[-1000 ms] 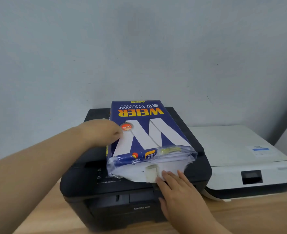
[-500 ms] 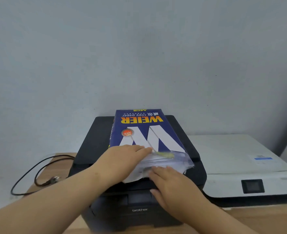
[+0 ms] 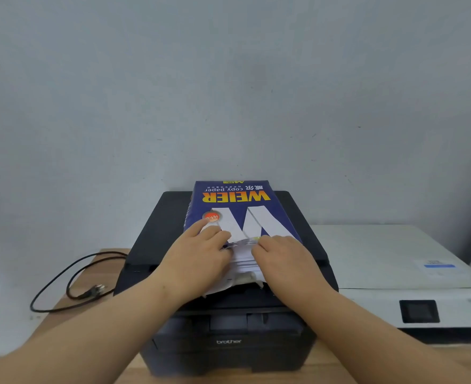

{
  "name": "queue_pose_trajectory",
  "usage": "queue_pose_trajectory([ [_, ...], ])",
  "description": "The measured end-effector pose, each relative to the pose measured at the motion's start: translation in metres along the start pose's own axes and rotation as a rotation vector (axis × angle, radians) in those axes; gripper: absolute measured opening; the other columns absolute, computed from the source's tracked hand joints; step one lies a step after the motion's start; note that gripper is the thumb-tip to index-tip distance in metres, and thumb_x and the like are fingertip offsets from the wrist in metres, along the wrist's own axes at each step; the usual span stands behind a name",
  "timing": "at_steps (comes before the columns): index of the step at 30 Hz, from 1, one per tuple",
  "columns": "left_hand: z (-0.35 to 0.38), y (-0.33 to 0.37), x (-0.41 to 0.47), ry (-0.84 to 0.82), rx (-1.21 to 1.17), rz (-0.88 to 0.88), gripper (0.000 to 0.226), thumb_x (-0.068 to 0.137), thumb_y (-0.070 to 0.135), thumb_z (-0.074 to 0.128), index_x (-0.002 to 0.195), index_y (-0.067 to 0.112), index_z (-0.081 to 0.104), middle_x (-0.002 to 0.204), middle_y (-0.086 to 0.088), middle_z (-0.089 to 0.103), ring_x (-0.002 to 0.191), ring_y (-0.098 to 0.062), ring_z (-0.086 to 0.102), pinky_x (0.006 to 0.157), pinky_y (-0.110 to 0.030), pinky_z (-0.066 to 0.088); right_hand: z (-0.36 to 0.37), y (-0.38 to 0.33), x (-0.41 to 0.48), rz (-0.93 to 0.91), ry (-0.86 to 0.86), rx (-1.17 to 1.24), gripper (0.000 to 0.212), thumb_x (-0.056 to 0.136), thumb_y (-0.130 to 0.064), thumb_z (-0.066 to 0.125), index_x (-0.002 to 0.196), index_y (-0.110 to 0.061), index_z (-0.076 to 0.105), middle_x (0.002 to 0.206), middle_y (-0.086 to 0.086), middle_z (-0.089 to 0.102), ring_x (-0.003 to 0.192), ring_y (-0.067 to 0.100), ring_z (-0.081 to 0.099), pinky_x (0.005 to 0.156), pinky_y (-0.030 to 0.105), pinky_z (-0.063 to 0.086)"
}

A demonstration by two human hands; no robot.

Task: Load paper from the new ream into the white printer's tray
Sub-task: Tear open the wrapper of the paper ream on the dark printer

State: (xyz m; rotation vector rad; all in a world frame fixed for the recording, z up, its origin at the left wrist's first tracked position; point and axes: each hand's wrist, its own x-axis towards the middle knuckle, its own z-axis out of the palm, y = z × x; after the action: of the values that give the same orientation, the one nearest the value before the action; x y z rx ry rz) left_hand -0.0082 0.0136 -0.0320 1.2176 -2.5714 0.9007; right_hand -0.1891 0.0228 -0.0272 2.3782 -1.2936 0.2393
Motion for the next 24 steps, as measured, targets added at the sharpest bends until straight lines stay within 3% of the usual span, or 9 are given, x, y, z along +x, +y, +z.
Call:
queue_pose_trajectory([
  [2,0.0,-0.001,0.002,-0.054,0.011,-0.045,0.015,0.057,0.021,0.077,0.071,0.025,0.072,0.077,0.006,0.069,0.074,-0.018,0.066,0.082,-0.032,0.054,0.004,0.002,0.002,0.013,0.037,-0.042,0.034,0.027,-0.006,0.081,0.044,-0.017,0.054,0.046,-0.002,0.052,0.042,0.017,0.05,0.044,0.023,0.025],
  [5,-0.001,-0.003,0.005,-0.129,0.018,-0.099,0.018,0.048,0.023,0.081,0.062,0.027,0.07,0.065,0.01,0.066,0.064,-0.014,0.064,0.081,-0.029,0.054,0.013,0.006,0.003,-0.007,0.023,-0.071,0.03,0.034,-0.015,0.087,0.042,-0.02,0.058,0.048,-0.004,0.051,0.047,0.016,0.05,0.044,0.023,0.036],
  [8,-0.006,-0.003,0.007,-0.177,0.026,-0.131,0.018,0.047,0.029,0.084,0.057,0.03,0.069,0.054,0.011,0.061,0.054,-0.013,0.062,0.08,-0.029,0.054,0.019,0.01,0.006,-0.01,0.027,-0.089,0.029,0.038,-0.022,0.089,0.043,-0.021,0.061,0.049,-0.006,0.052,0.049,0.016,0.051,0.046,0.023,0.036],
  [11,-0.003,-0.005,0.009,-0.269,0.002,-0.147,0.005,0.069,0.028,0.071,0.073,0.03,0.071,0.067,0.007,0.066,0.062,-0.015,0.066,0.091,-0.032,0.048,0.024,0.013,0.008,-0.003,0.055,-0.07,0.027,0.04,-0.024,0.088,0.045,-0.022,0.062,0.051,-0.007,0.054,0.051,0.016,0.052,0.047,0.022,0.036],
  [14,0.001,-0.007,0.009,-0.297,0.05,-0.159,0.02,0.057,0.024,0.079,0.073,0.032,0.069,0.065,0.008,0.064,0.055,-0.011,0.064,0.084,-0.028,0.051,0.028,0.014,0.008,-0.012,0.073,-0.061,0.024,0.046,-0.026,0.087,0.047,-0.022,0.063,0.051,-0.007,0.056,0.051,0.015,0.052,0.047,0.022,0.038],
  [17,0.005,-0.004,0.009,-0.343,0.063,-0.127,0.031,0.079,0.007,0.058,0.108,0.019,0.06,0.1,-0.002,0.065,0.088,-0.025,0.065,0.093,-0.032,0.043,0.025,0.014,0.008,-0.015,0.115,-0.071,0.026,0.042,-0.017,0.086,0.048,-0.021,0.061,0.05,-0.006,0.055,0.05,0.015,0.052,0.047,0.022,0.037],
  [20,0.0,-0.002,0.013,-0.367,0.056,-0.156,0.038,0.084,-0.002,0.046,0.119,0.013,0.049,0.11,-0.007,0.055,0.092,-0.031,0.06,0.058,-0.031,0.037,0.026,0.014,0.005,-0.048,0.163,-0.084,0.025,0.04,-0.007,0.08,0.054,-0.018,0.062,0.053,-0.003,0.058,0.051,0.017,0.053,0.046,0.025,0.042],
  [24,-0.002,0.0,0.012,-0.389,-0.014,-0.198,0.04,0.084,-0.004,0.046,0.121,0.013,0.045,0.111,-0.007,0.051,0.093,-0.03,0.059,0.057,-0.035,0.036,0.026,0.013,0.003,-0.077,0.197,-0.081,0.024,0.041,-0.007,0.08,0.057,-0.016,0.065,0.054,0.0,0.062,0.05,0.017,0.054,0.046,0.025,0.044],
])
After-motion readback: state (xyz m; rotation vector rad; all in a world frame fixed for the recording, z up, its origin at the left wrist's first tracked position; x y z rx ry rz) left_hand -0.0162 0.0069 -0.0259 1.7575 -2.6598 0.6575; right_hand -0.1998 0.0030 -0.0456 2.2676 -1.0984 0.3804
